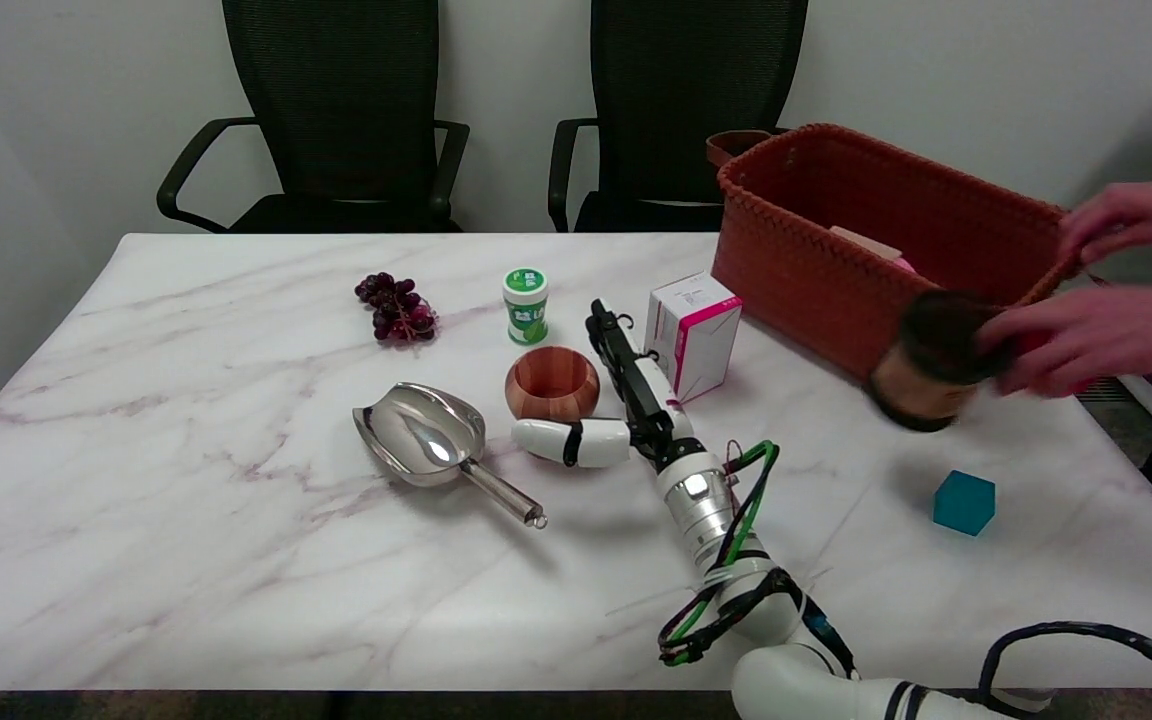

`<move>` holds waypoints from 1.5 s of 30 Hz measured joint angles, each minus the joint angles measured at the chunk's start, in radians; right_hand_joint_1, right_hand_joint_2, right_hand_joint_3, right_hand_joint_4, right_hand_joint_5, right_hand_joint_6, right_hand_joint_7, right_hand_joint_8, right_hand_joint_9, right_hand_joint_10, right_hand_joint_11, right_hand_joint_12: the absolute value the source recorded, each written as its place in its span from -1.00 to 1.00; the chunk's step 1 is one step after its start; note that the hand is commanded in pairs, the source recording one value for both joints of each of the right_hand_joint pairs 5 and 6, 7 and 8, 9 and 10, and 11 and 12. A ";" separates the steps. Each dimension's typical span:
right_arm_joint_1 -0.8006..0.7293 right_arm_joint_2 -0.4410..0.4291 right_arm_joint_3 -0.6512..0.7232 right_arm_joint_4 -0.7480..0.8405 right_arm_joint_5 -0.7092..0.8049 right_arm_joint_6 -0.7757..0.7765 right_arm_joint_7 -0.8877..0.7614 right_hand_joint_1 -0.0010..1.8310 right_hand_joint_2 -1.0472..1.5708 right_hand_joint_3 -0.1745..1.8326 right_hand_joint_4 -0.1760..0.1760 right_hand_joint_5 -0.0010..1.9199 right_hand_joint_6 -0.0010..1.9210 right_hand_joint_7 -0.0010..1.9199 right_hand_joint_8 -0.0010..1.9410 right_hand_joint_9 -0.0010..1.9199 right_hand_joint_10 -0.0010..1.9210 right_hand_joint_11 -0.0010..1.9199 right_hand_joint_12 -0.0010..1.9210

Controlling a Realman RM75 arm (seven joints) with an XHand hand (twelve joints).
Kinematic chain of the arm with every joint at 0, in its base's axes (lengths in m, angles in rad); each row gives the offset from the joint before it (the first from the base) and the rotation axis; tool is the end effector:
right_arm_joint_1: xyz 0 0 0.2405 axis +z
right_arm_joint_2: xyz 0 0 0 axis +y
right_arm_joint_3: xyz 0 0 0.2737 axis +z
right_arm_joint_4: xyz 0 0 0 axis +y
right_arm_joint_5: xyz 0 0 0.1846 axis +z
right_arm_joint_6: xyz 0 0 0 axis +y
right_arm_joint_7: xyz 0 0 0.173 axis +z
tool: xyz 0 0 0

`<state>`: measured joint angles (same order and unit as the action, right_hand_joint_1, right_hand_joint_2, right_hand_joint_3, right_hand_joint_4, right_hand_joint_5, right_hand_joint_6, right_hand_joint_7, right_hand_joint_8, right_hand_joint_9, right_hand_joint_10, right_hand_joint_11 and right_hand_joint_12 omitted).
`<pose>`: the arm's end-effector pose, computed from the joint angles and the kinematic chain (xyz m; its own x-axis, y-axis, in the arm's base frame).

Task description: Pick up the wooden mortar.

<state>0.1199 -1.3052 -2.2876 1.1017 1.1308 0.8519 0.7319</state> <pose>-0.3353 -0.3396 0.2358 0.1593 0.0526 0.9858 -0.9803 -0.1095 0.1642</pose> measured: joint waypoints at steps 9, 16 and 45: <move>0.034 -0.017 0.000 -0.053 0.000 -0.016 0.028 0.21 -0.03 -0.41 0.00 -1.00 -1.00 -0.89 -0.89 -0.86 -0.86 -1.00 -1.00; 0.059 -0.031 0.000 -0.094 -0.002 -0.024 0.045 0.21 -0.04 -0.41 0.00 -1.00 -1.00 -0.88 -0.88 -0.86 -0.86 -1.00 -1.00; 0.135 -0.082 -0.001 -0.206 -0.003 -0.086 0.068 0.22 0.07 -0.45 0.00 -0.88 -0.88 -0.45 -0.46 -0.55 -0.55 -0.81 -0.81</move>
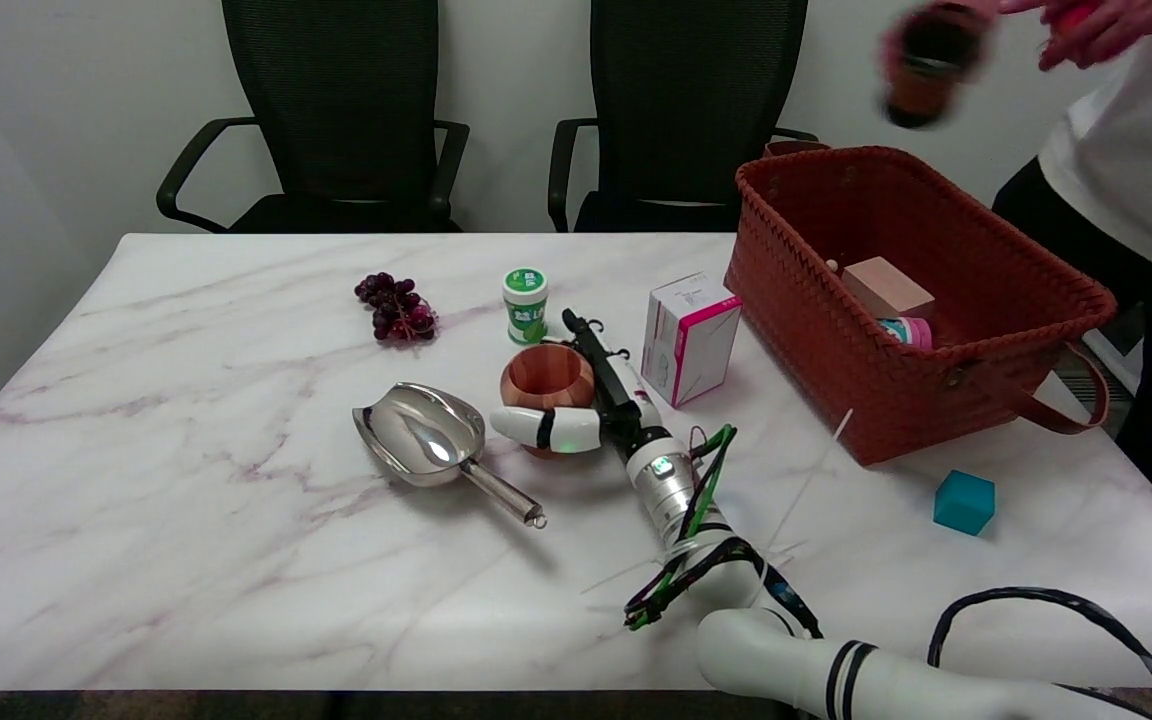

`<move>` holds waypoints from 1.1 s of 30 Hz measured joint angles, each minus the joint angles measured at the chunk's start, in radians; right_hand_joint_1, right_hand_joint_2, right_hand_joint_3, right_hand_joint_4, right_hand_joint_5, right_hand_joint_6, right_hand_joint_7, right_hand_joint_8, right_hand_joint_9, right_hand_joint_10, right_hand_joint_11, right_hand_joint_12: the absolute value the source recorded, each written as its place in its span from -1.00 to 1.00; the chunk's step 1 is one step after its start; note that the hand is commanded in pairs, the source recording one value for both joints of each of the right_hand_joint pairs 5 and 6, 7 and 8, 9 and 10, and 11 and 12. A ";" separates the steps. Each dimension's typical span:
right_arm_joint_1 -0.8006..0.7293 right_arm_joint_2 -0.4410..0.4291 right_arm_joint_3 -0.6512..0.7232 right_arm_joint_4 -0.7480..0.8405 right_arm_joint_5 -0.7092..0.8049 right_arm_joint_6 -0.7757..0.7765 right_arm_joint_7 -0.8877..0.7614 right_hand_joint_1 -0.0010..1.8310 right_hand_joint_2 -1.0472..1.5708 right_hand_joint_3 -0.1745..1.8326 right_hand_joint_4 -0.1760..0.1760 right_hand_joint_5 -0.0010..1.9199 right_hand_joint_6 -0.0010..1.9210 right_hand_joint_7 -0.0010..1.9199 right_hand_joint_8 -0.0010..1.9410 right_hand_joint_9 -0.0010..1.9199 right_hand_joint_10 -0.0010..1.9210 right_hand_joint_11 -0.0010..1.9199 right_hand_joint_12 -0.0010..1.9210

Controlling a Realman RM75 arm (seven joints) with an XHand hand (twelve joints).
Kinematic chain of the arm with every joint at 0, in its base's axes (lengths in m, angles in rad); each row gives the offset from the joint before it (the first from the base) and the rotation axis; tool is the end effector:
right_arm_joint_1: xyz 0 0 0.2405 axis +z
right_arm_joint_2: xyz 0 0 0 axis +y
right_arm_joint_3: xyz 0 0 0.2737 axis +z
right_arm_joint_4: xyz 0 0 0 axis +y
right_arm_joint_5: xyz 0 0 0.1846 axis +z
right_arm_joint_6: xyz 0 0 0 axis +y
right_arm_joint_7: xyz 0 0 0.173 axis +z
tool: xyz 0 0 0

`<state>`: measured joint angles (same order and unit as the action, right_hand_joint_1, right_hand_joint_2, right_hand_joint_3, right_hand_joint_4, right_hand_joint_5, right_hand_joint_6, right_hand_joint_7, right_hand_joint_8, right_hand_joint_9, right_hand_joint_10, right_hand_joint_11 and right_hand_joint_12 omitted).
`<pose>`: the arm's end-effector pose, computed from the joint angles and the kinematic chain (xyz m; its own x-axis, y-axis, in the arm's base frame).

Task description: Pick up the wooden mortar.

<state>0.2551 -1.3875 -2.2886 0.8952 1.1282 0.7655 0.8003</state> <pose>-0.3537 -0.3788 0.2217 0.1449 0.0245 0.9891 -0.9889 -0.0306 0.1456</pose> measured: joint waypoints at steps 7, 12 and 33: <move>0.006 -0.006 0.002 -0.009 0.001 -0.003 0.001 0.23 0.22 -0.50 0.00 -0.50 -0.50 0.10 0.09 -0.09 -0.09 -0.40 -0.40; 0.009 -0.009 0.005 -0.012 0.001 -0.003 0.001 0.22 0.30 -0.47 0.00 -0.27 -0.27 0.22 0.20 0.13 0.13 -0.23 -0.23; 0.008 -0.008 0.010 0.016 0.001 0.059 0.028 0.22 0.44 -0.31 0.00 0.09 0.09 0.38 0.37 0.31 0.30 0.20 0.20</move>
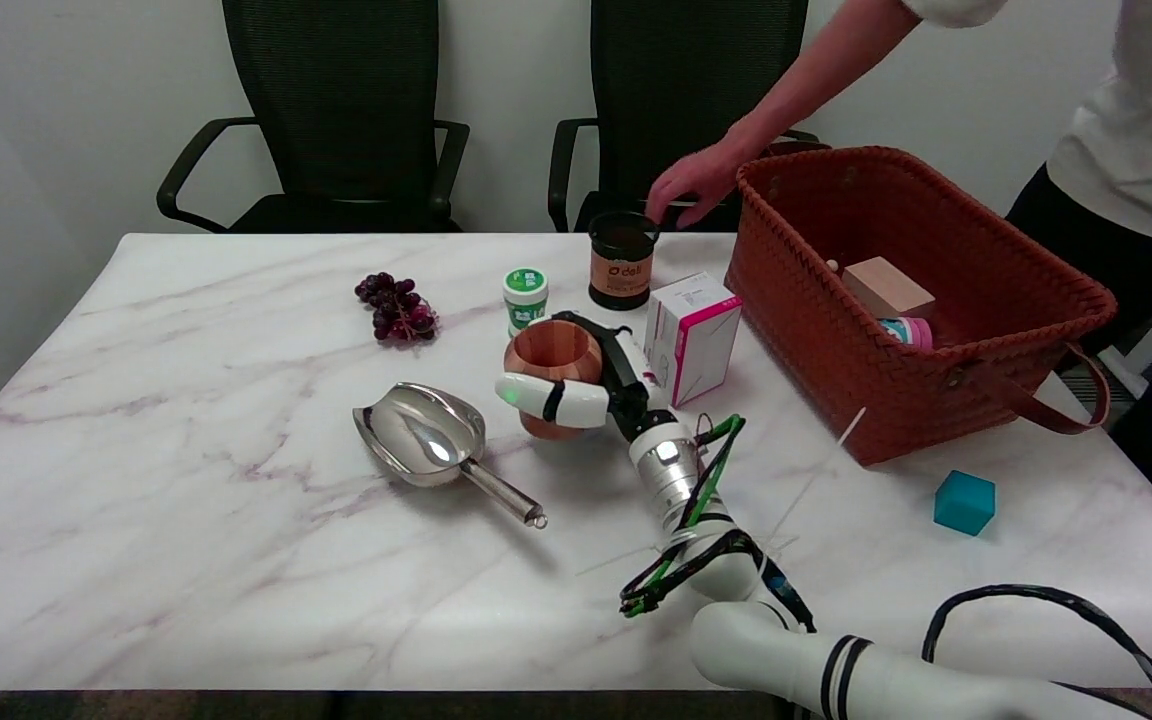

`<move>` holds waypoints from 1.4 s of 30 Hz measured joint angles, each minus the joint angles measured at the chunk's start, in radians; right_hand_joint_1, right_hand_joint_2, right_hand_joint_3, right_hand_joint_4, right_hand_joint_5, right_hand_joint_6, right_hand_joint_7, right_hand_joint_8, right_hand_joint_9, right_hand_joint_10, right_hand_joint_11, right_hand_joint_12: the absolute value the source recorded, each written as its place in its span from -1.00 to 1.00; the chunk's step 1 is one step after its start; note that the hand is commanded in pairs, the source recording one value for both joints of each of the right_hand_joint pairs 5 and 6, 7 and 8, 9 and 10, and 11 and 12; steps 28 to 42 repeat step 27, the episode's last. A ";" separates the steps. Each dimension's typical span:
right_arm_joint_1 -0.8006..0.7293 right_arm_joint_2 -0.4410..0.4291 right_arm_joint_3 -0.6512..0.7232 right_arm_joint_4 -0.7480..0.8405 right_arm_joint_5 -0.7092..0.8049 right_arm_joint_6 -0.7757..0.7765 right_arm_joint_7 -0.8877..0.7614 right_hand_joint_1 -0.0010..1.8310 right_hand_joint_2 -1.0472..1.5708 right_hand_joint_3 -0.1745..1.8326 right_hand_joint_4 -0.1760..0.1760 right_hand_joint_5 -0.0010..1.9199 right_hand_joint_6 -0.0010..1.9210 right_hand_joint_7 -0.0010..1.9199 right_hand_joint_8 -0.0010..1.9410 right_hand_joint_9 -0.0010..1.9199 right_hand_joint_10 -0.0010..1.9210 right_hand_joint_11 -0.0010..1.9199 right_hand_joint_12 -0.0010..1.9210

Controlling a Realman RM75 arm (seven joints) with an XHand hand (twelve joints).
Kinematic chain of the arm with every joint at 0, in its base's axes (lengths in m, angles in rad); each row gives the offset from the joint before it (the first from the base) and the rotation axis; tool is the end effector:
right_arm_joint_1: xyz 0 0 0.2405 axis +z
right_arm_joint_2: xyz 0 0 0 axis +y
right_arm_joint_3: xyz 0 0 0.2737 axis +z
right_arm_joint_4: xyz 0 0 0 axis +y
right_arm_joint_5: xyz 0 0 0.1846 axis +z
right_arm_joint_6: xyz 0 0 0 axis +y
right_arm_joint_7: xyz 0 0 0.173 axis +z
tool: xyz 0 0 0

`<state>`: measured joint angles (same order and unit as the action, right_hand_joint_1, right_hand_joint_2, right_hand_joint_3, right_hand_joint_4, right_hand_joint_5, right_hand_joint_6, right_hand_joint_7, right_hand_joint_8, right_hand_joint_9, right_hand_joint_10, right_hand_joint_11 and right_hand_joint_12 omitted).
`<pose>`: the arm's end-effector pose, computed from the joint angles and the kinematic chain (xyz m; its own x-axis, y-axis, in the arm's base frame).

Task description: Pick up the wooden mortar.

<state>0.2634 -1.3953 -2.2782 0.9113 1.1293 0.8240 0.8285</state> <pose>-0.3373 -0.3823 0.2250 0.0928 0.0690 0.9933 -0.9905 -0.0954 0.0992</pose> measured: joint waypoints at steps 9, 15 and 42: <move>-0.008 0.011 -0.001 0.052 -0.011 0.045 0.002 0.21 0.47 -0.32 0.00 0.09 0.09 0.43 0.42 0.37 0.37 0.30 0.30; -0.018 0.026 0.001 0.120 -0.030 0.066 -0.022 0.20 0.47 -0.31 0.00 0.10 0.10 0.45 0.43 0.38 0.38 0.31 0.31; -0.050 0.070 0.035 0.284 -0.065 0.100 -0.113 0.19 0.46 -0.29 0.00 0.09 0.09 0.48 0.46 0.39 0.39 0.30 0.30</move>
